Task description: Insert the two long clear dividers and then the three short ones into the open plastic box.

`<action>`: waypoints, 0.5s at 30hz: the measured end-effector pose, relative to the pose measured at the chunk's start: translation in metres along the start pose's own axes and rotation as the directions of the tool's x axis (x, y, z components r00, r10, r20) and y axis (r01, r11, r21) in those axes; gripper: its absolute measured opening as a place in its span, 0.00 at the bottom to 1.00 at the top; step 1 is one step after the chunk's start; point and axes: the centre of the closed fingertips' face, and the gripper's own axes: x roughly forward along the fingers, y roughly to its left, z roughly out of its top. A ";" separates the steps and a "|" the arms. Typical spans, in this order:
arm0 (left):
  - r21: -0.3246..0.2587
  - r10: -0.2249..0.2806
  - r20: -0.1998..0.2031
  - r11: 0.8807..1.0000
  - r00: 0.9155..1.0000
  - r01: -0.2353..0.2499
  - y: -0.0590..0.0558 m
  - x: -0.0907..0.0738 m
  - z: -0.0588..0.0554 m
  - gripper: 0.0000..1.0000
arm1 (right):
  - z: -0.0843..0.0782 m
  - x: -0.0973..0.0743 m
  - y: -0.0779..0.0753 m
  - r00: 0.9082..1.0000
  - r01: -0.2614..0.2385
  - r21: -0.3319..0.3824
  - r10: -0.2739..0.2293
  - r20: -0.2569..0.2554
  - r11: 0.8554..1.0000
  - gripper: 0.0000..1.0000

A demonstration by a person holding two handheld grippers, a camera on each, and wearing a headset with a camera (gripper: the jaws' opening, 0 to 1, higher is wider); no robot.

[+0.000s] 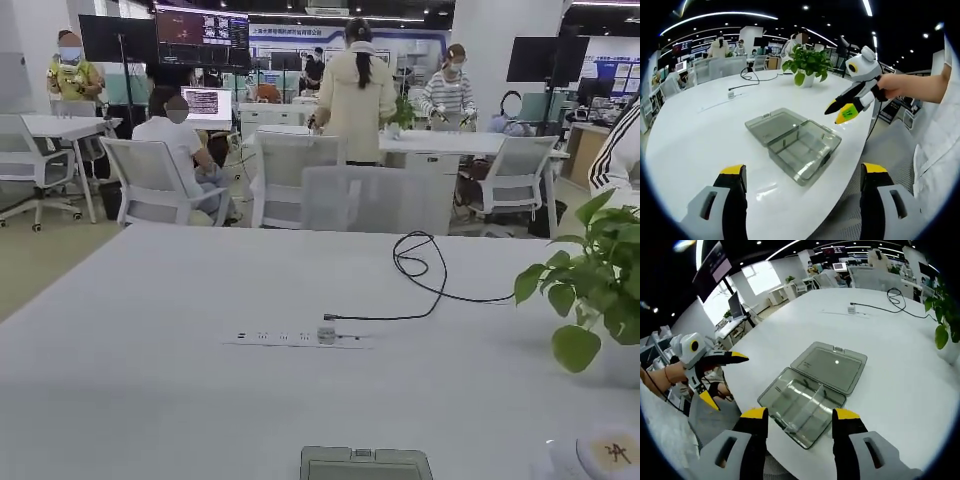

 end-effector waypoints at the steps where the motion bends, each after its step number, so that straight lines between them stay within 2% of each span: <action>1: -0.009 0.006 -0.005 1.000 1.000 -0.006 0.002 0.001 -0.001 0.96 | -0.003 -0.002 0.001 1.000 -0.009 -0.026 0.009 -0.005 1.000 0.55; 3: -0.023 0.027 -0.018 0.999 0.999 -0.028 0.008 0.002 -0.006 0.95 | -0.005 -0.004 0.000 1.000 -0.019 -0.066 0.019 -0.003 0.998 0.59; 8: -0.060 0.075 -0.087 0.995 0.993 -0.081 0.021 0.003 -0.020 0.90 | -0.012 -0.011 0.000 0.999 -0.050 -0.146 0.052 0.012 0.988 0.67; 11: -0.099 0.100 -0.139 0.988 0.985 -0.115 0.027 0.003 -0.030 0.87 | -0.016 -0.015 -0.001 0.997 -0.064 -0.184 0.070 0.022 0.981 0.72; 13: -0.102 0.113 -0.154 0.986 0.982 -0.130 0.033 0.006 -0.035 0.84 | -0.018 -0.017 -0.001 0.995 -0.081 -0.231 0.092 0.037 0.970 0.75; 15: -0.128 0.119 -0.189 0.981 0.975 -0.145 0.036 0.007 -0.043 0.82 | -0.024 -0.019 -0.002 0.995 -0.089 -0.245 0.099 0.030 0.965 0.78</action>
